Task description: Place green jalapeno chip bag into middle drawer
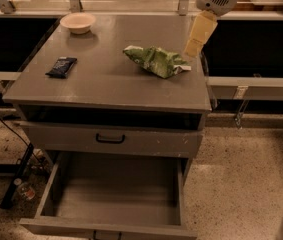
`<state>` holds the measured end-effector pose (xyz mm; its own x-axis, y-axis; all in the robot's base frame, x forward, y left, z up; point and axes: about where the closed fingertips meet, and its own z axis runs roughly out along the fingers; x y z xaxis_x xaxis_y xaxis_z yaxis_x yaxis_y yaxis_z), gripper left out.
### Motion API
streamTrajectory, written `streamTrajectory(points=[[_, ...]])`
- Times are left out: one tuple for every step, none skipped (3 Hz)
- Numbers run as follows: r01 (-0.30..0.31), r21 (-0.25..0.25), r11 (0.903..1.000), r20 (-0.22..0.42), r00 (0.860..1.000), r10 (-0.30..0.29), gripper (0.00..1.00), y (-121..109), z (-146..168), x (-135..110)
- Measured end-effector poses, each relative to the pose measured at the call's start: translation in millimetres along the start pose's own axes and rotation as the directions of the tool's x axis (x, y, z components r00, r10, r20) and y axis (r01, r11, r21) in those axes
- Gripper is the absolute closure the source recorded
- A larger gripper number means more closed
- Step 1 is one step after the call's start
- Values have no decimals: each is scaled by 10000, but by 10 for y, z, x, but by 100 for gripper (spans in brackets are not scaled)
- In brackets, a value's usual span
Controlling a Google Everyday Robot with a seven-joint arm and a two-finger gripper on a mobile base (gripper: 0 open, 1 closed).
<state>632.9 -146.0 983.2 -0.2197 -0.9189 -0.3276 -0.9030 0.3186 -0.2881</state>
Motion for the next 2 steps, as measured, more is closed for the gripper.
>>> streamTrajectory(points=[[435, -517, 9977, -170, 9989, -444, 0, -205, 549, -300], [409, -523, 9978, -126, 9991, -416, 0, -223, 586, -315]])
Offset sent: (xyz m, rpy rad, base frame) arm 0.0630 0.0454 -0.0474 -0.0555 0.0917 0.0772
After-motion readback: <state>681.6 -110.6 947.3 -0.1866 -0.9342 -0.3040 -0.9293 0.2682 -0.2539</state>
